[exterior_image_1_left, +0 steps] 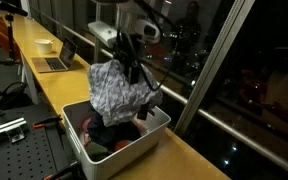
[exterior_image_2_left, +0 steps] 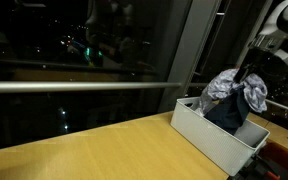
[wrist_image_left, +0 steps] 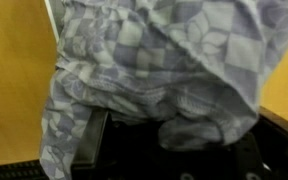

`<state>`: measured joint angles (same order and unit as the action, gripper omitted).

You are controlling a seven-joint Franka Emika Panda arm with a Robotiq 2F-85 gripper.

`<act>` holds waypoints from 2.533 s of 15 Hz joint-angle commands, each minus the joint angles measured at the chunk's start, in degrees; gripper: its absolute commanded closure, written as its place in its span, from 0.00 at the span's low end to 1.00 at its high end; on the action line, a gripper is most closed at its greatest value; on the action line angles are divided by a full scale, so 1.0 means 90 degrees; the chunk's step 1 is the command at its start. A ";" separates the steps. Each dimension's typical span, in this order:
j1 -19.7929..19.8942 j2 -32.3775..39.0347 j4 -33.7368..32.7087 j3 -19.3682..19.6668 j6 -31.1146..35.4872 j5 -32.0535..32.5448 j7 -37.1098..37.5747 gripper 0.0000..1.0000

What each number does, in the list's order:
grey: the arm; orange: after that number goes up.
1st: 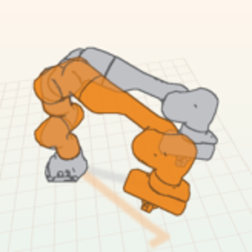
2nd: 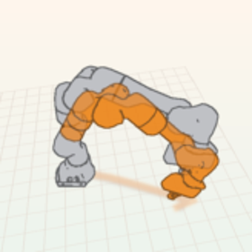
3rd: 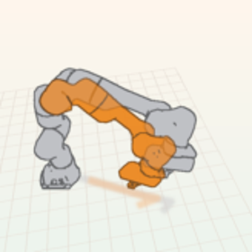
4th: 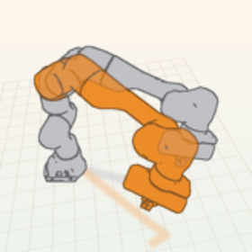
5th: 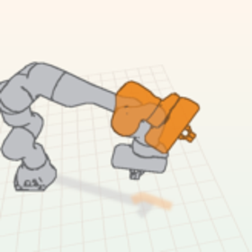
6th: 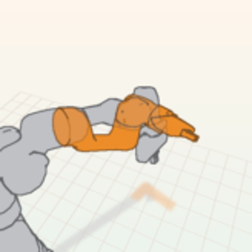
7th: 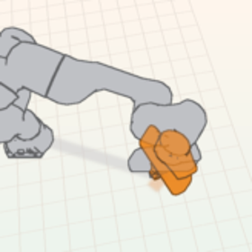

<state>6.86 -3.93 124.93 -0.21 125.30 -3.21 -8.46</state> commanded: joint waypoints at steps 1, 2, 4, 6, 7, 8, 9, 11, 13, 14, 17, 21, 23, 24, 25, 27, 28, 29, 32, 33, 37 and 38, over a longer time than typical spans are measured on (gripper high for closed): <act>-0.0345 -0.1078 -0.0105 -0.0014 -0.0596 0.0327 0.0158 1.00; -0.0428 -0.1289 -0.0233 -0.0048 -0.0818 0.0380 0.0181 1.00; -0.0676 -0.1506 -0.0629 -0.0249 -0.1237 0.0552 0.0305 1.00; -0.0990 -0.1409 -0.1217 -0.0483 -0.1732 0.0523 0.0374 1.00; -0.1151 -0.1293 -0.1528 -0.0606 -0.1957 0.0442 0.0400 1.00; -0.1324 -0.1036 -0.1843 -0.0761 -0.2064 0.0385 0.0448 1.00; -0.1479 -0.0875 -0.2147 -0.0890 -0.2241 0.0332 0.0467 1.00; -0.1782 -0.0441 -0.2708 -0.1224 -0.2478 0.0376 0.0590 1.00; -0.2064 0.0030 -0.3333 -0.1578 -0.2768 0.0565 0.0759 1.00; -0.2204 0.0294 -0.3640 -0.1757 -0.2892 0.0741 0.0871 1.00; -0.2651 0.0936 -0.4579 -0.2144 -0.3393 0.1245 0.1137 1.00; -0.3244 0.1664 -0.5783 -0.2341 -0.4077 0.1826 0.1349 1.00; -0.3488 0.1996 -0.6357 -0.2308 -0.4382 0.2052 0.1328 1.00; -0.3579 0.2170 -0.6630 -0.2266 -0.4516 0.2109 0.1279 1.00; -0.3658 0.2324 -0.6921 -0.2232 -0.4683 0.2135 0.1235 1.00; -0.3764 0.2732 -0.7535 -0.2287 -0.4995 0.2328 0.1244 1.00; -0.3816 0.2921 -0.7816 -0.2266 -0.5140 0.2403 0.1224 1.00; -0.3817 0.3067 -0.8009 -0.2244 -0.5227 0.2425 0.1183 1.00; -0.3789 0.3333 -0.8228 -0.1901 -0.5285 0.2131 0.1011 1.00; -0.3762 0.3448 -0.8322 -0.1816 -0.5303 0.2082 0.0973 1.00; -0.3116 0.3670 -0.8033 -0.1911 -0.5087 0.1836 0.0886 1.00; -0.3001 0.3738 -0.8056 -0.1932 -0.5105 0.1736 0.0859 1.00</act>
<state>-22.85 28.02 54.37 -17.62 80.01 15.62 1.09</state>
